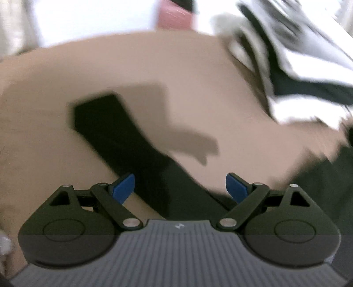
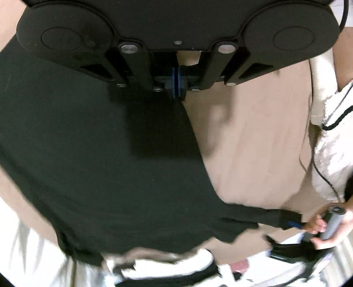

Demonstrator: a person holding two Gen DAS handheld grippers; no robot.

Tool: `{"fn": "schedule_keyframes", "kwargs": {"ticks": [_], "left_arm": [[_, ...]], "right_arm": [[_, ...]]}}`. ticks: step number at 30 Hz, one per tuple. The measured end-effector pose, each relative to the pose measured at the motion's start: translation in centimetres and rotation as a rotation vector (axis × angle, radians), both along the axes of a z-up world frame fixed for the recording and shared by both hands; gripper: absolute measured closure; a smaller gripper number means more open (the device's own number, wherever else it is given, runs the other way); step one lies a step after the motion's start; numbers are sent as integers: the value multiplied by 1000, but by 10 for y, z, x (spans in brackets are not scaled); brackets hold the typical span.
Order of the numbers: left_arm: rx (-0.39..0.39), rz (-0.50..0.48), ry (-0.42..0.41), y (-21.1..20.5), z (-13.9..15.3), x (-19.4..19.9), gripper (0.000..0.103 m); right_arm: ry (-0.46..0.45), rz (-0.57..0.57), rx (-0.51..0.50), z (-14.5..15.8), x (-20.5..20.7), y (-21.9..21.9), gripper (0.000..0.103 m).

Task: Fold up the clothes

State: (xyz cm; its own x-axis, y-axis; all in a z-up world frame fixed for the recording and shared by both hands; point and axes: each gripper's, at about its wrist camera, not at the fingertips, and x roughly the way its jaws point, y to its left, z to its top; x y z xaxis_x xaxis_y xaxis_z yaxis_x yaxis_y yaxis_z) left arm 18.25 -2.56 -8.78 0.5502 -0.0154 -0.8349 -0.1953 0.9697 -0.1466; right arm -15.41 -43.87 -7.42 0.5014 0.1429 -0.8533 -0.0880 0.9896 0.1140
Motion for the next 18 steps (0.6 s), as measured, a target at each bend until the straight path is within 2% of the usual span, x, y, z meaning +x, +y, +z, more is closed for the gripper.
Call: {"fn": "schedule_keyframes", "kwargs": {"ticks": [2, 3, 5, 7, 8, 9, 11, 13, 16, 17, 18], "left_arm": [[11, 98, -20, 26, 2, 7, 13], [2, 148, -12, 40, -1, 11, 12], [-24, 209, 38, 59, -13, 17, 12], [-87, 264, 114, 74, -29, 22, 12], [-136, 281, 149, 78, -37, 25, 12], [-194, 287, 179, 81, -45, 28, 12], [-240, 285, 205, 77, -54, 35, 8], [-203, 251, 194, 67, -56, 45, 0], [-141, 175, 173, 46, -55, 56, 0], [-133, 149, 144, 39, -53, 55, 16], [-116, 113, 109, 33, -47, 55, 65]], "right_arm": [[8, -22, 8, -4, 2, -1, 96], [7, -26, 10, -5, 3, 0, 92], [-45, -12, 27, 4, 3, 0, 90], [-108, -18, 77, 16, 1, -6, 76], [-139, -35, 99, 24, -1, -6, 63], [-165, -59, 111, 27, -1, -8, 55], [-213, -107, 133, 33, -1, -13, 55], [-225, -155, 146, 33, -4, -22, 55], [-223, -212, 146, 29, -6, -27, 55], [-223, -225, 140, 28, -7, -28, 55], [-224, -234, 130, 27, -8, -27, 55]]}}
